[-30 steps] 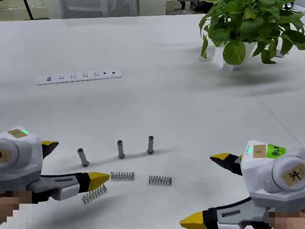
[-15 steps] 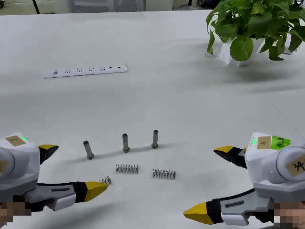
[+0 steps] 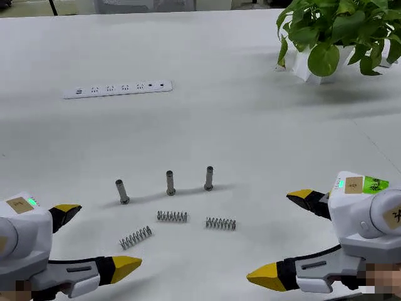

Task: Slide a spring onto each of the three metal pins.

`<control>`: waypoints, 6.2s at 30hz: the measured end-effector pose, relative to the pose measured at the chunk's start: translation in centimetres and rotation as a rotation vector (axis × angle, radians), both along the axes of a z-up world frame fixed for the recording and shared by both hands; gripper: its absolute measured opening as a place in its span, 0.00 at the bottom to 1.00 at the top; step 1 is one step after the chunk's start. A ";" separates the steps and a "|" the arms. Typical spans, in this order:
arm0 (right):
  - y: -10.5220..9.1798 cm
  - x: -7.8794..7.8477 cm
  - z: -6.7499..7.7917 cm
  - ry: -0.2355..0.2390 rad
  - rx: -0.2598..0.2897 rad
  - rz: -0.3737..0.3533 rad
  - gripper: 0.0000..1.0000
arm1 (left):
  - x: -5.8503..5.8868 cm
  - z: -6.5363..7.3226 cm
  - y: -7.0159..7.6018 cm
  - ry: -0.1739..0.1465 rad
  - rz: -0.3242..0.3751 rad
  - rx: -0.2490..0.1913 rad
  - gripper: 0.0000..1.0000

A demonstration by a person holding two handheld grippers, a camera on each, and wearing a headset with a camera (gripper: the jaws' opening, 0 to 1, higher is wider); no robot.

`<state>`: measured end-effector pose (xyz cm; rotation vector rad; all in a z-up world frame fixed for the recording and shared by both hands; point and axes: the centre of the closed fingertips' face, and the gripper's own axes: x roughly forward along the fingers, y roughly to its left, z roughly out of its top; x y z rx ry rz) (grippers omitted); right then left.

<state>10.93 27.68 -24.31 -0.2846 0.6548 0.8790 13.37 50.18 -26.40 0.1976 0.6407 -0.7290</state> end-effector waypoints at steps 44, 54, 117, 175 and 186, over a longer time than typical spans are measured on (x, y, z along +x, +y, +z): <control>0.1 -0.4 -0.1 0.012 0.014 -0.006 0.96 | -0.2 -3.3 -2.1 0.192 -0.227 0.254 0.20; 0.3 -0.4 -0.2 0.015 0.011 -0.003 0.96 | -0.4 -3.5 -2.1 0.176 -0.293 0.394 0.14; 5.8 1.3 4.9 0.095 0.412 -0.092 0.78 | -2.2 4.8 -10.8 -0.064 -0.097 -0.251 0.10; 9.4 -0.2 7.0 0.233 0.622 -0.025 0.12 | -4.2 6.3 -12.6 -0.091 -0.284 -0.271 0.10; 9.9 -0.7 7.5 0.156 0.540 0.037 0.12 | -4.3 6.0 -12.9 -0.078 -0.286 -0.265 0.10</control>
